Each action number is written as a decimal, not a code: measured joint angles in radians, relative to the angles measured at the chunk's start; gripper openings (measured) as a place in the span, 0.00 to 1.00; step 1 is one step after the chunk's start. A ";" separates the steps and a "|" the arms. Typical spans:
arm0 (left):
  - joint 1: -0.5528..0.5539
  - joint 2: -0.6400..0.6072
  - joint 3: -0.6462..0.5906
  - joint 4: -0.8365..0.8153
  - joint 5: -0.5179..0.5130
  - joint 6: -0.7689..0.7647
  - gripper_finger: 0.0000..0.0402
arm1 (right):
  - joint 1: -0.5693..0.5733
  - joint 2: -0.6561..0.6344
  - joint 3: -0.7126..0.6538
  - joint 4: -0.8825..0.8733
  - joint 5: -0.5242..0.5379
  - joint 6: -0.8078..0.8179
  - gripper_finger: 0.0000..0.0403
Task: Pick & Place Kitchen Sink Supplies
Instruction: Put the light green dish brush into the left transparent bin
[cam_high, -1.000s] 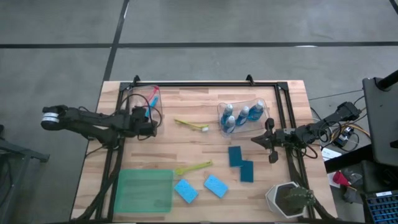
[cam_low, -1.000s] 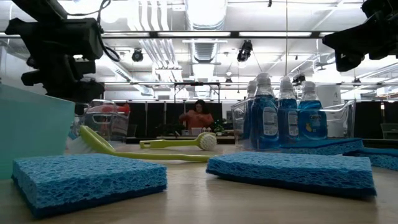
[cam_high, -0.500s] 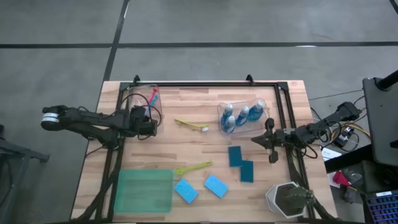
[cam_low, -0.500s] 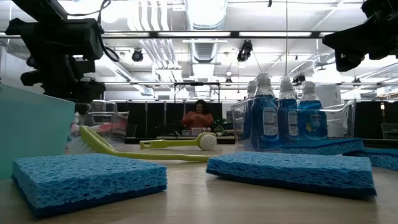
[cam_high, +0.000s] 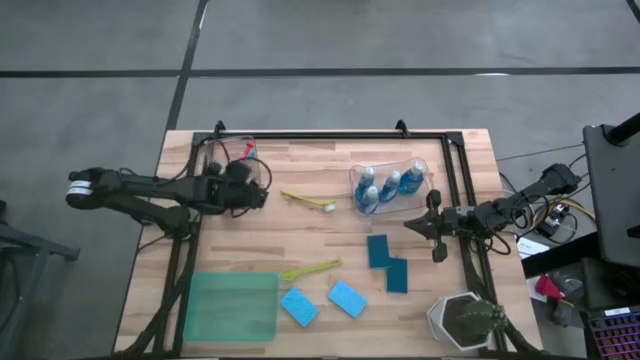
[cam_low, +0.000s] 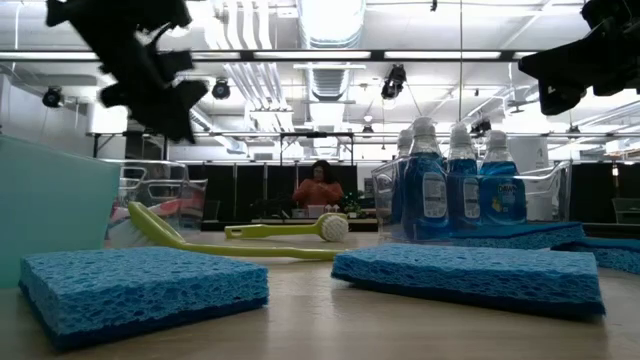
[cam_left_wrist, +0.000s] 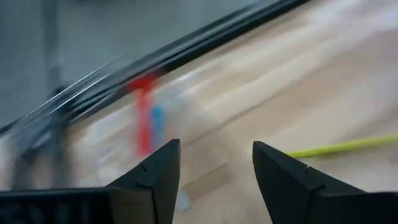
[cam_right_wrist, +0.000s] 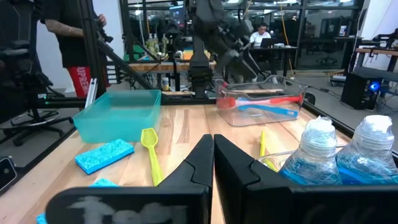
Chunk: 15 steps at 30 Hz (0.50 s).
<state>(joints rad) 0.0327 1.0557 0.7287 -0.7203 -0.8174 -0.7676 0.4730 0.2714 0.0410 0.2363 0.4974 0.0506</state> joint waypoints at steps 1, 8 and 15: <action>-0.010 0.000 0.002 0.069 0.024 0.071 0.47 | 0.000 0.000 0.000 0.000 0.000 0.000 0.02; -0.034 0.035 -0.013 0.520 0.379 0.483 0.45 | 0.000 0.000 0.000 0.000 0.000 -0.001 0.02; -0.006 0.156 -0.008 0.601 0.515 0.679 0.45 | 0.000 0.000 0.000 0.000 0.000 -0.001 0.02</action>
<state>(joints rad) 0.0267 1.2116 0.7207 -0.1194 -0.3024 -0.0884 0.4731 0.2716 0.0410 0.2363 0.4976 0.0494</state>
